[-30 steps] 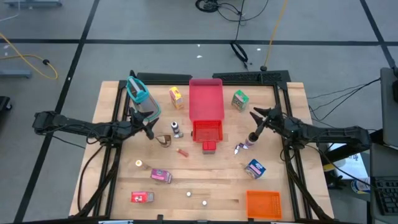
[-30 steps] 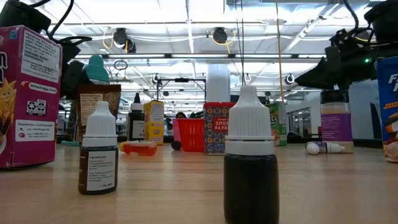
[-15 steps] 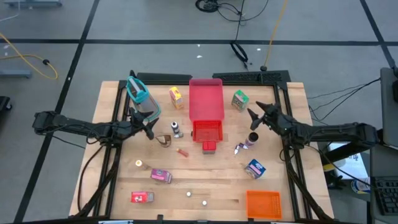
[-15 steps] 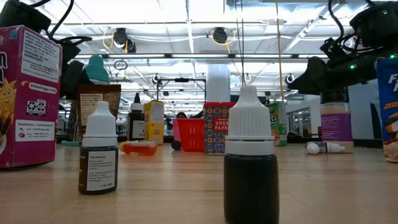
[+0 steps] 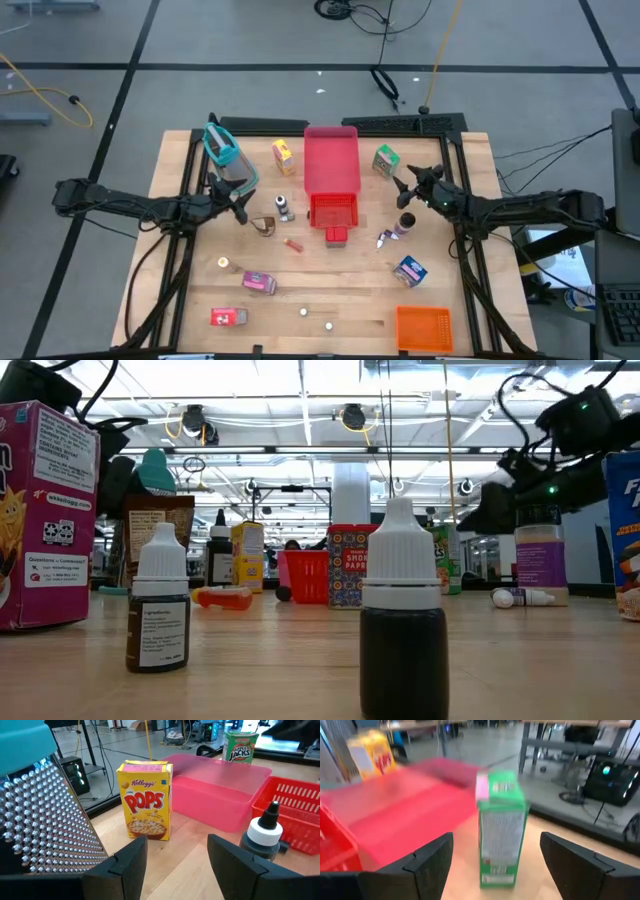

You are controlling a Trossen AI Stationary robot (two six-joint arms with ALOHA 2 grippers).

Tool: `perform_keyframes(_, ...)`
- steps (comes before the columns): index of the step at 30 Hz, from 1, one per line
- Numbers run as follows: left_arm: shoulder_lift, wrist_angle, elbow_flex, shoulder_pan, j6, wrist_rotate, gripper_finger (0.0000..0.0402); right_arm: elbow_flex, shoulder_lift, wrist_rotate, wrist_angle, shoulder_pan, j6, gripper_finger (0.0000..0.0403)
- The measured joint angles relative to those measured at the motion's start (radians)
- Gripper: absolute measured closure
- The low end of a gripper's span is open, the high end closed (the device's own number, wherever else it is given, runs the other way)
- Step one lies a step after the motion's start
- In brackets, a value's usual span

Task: Pick & Place Kitchen Items
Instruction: Put the green cereal box into the pink bin

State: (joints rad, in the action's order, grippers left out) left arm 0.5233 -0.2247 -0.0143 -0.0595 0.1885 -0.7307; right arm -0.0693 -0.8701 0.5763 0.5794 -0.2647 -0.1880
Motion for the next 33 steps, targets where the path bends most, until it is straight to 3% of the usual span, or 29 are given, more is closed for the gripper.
perform_keyframes(21,0.000,-0.069,0.000,0.000,0.054,0.000,0.0192,-0.034,-0.337,-0.007,0.330,-0.096,0.010,0.0110)
perform_keyframes(25,0.000,-0.069,0.000,0.000,0.056,0.000,0.0192,-0.081,-0.395,-0.055,0.337,-0.107,0.019,0.0110)
perform_keyframes(33,0.000,-0.069,0.000,0.000,0.056,-0.001,0.0192,-0.165,-0.505,-0.054,0.334,-0.140,0.074,0.0110)
